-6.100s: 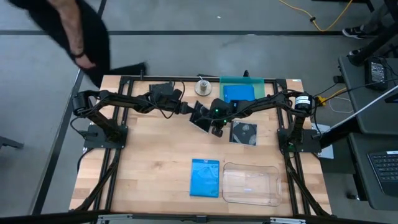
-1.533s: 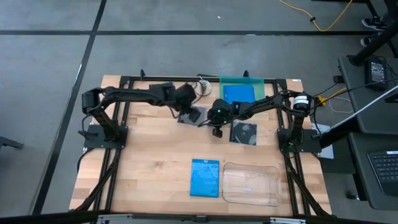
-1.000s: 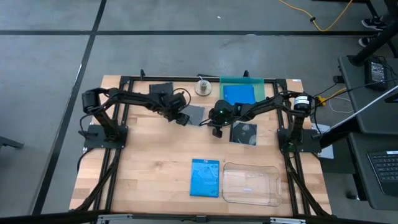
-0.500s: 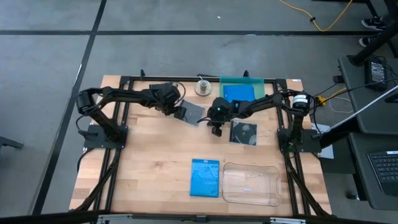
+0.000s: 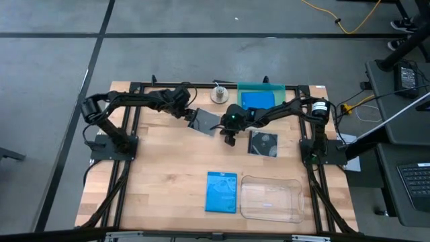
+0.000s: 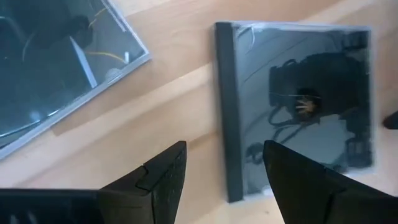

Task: Pick & place jewel cases by type
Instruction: Put the middle black CD case into the transparent bin

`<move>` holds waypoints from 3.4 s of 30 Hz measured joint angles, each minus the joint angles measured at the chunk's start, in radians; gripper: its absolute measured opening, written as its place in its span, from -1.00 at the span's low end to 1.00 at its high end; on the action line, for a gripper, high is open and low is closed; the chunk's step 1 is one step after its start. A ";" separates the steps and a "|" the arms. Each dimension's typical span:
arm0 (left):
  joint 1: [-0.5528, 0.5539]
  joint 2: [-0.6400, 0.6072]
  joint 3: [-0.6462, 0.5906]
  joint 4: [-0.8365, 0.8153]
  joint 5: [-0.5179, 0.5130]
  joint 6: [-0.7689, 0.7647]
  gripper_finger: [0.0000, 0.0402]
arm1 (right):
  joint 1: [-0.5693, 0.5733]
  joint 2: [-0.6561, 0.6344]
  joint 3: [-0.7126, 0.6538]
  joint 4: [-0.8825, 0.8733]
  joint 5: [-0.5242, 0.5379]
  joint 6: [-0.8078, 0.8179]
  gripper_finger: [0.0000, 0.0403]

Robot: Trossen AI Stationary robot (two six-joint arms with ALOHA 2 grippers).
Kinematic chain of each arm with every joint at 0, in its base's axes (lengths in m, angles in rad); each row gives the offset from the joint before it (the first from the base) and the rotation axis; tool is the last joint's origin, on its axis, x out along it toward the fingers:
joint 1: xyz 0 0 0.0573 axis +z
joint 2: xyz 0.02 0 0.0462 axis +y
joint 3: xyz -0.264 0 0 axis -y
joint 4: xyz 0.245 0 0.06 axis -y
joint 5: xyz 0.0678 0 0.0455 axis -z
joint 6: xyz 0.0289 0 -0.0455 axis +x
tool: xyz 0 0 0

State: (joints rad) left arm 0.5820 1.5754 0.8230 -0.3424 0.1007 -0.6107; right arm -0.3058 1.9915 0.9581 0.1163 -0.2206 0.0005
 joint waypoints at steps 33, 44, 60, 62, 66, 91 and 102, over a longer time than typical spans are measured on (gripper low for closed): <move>-0.045 0.096 0.041 0.188 0.203 -0.143 0.05 | -0.011 0.025 0.034 -0.025 0.016 0.014 -0.96; -0.058 -0.047 0.062 0.103 0.199 -0.140 0.04 | -0.011 0.025 0.032 -0.014 0.009 -0.015 -0.96; -0.118 -0.046 0.070 0.302 0.263 -0.320 0.04 | -0.011 0.025 0.032 -0.013 0.009 -0.013 -0.96; -0.144 -0.034 0.060 0.269 0.317 -0.329 0.04 | -0.011 0.025 0.032 -0.010 0.009 -0.013 -0.96; -0.173 -0.001 0.063 0.250 0.303 -0.326 0.04 | -0.011 0.026 0.032 -0.008 0.010 -0.013 -0.96; -0.180 0.051 0.060 0.249 0.163 -0.285 -0.36 | 0.023 0.026 0.034 -0.010 0.010 -0.008 -0.96; -0.160 0.133 0.062 0.334 0.111 -0.301 -0.67 | 0.024 0.026 0.034 -0.010 0.000 -0.006 -0.96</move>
State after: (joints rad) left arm 0.4222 1.7087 0.8848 -0.0086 0.2118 -0.9118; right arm -0.2813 2.0178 0.9916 0.1059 -0.2210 -0.0059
